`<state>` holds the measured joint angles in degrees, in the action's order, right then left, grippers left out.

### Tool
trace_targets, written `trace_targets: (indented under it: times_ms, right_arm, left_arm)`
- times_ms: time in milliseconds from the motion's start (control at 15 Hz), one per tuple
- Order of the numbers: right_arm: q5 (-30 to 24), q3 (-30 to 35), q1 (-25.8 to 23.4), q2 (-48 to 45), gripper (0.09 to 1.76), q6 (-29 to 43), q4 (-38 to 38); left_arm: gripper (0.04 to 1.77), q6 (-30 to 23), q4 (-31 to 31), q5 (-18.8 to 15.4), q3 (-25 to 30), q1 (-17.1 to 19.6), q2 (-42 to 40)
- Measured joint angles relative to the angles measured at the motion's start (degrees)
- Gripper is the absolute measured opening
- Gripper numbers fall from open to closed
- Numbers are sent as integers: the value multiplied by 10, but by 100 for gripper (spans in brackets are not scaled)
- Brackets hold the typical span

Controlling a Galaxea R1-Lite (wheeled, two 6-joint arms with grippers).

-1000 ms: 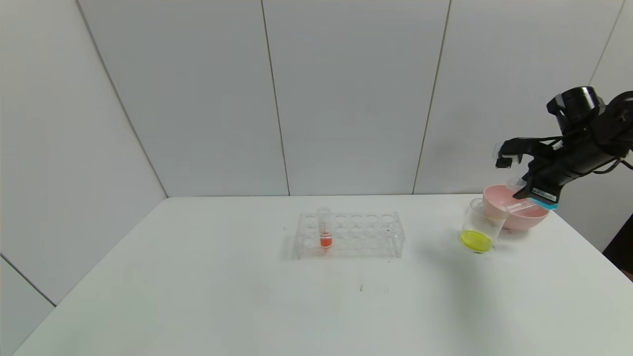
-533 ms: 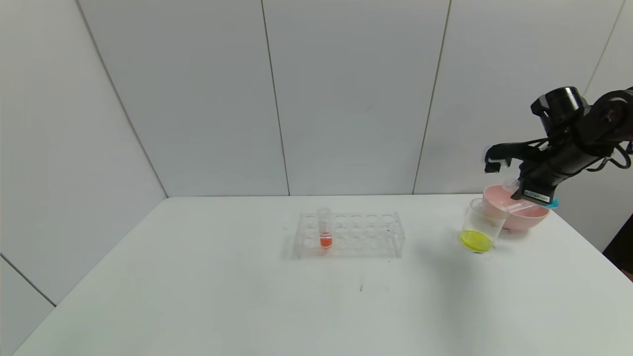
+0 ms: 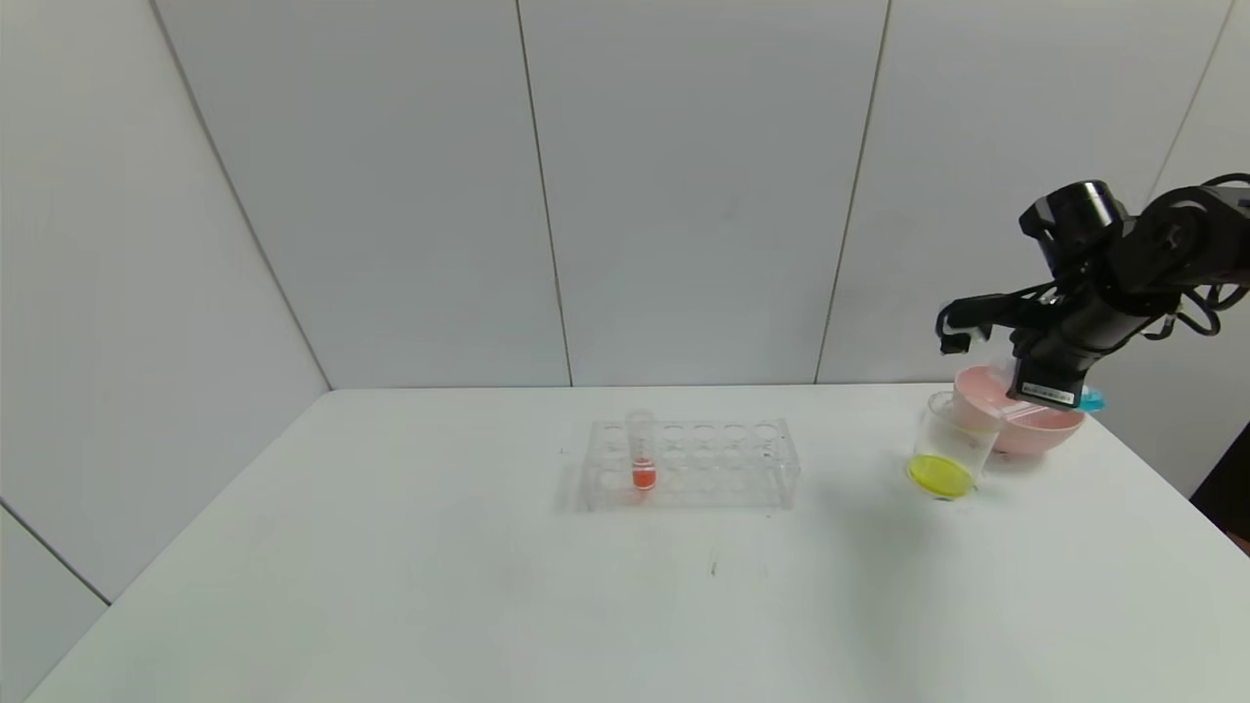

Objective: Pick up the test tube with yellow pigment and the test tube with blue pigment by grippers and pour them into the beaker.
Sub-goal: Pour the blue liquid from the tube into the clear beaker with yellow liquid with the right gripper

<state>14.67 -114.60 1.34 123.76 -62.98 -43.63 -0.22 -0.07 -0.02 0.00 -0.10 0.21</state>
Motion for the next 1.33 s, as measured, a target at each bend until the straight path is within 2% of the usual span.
trace_targets:
  times_ms: [1333]
  right_arm:
    - [189, 0, 45, 17, 52, -70, -11]
  left_arm:
    - [176, 0, 0, 0, 0, 0, 0]
